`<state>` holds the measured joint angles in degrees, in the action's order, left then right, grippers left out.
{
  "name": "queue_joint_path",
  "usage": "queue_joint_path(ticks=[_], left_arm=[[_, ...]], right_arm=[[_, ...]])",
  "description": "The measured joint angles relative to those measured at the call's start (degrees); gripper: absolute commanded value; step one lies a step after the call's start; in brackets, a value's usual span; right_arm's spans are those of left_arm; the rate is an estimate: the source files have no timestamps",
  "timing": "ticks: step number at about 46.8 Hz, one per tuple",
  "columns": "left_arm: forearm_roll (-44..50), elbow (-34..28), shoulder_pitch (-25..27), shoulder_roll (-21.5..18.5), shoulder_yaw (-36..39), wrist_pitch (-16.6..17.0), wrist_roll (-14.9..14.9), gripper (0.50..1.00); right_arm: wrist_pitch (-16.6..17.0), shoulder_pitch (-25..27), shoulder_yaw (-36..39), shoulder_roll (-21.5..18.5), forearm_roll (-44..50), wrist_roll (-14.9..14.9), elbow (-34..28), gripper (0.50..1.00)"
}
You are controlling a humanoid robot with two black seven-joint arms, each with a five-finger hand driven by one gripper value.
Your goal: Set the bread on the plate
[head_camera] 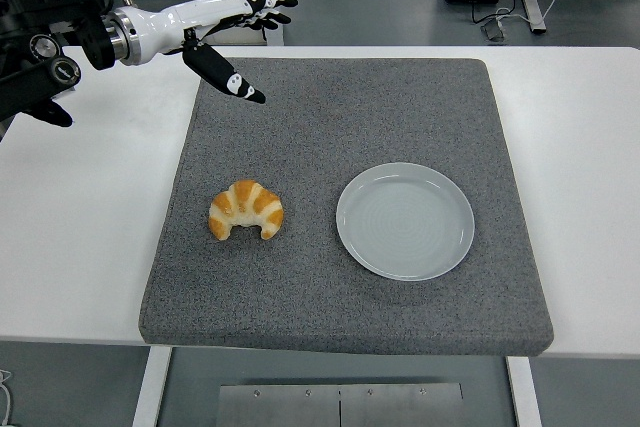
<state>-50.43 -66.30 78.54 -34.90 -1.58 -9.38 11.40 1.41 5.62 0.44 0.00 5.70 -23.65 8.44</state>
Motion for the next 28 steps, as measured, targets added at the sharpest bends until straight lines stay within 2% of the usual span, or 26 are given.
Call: queue_joint_path(ticks=[8, 17, 28], left_arm=[[-1.94, -5.62, -1.34, -2.89, 2.94, 1.17, -0.17, 0.969], [-2.98, -8.44, -2.24, -5.17, 6.20, 2.98, -2.65, 0.969], [-3.41, -12.60, -2.25, -7.94, 6.66, 3.07, -2.57, 0.968]], right_arm=[[0.00, 0.01, 0.00, 0.00, 0.01, 0.00, 0.00, 1.000], [0.00, 0.01, 0.00, 0.00, 0.01, 0.01, 0.01, 1.000], [-0.01, 0.01, 0.00, 0.00, -0.01, 0.00, 0.01, 1.000]])
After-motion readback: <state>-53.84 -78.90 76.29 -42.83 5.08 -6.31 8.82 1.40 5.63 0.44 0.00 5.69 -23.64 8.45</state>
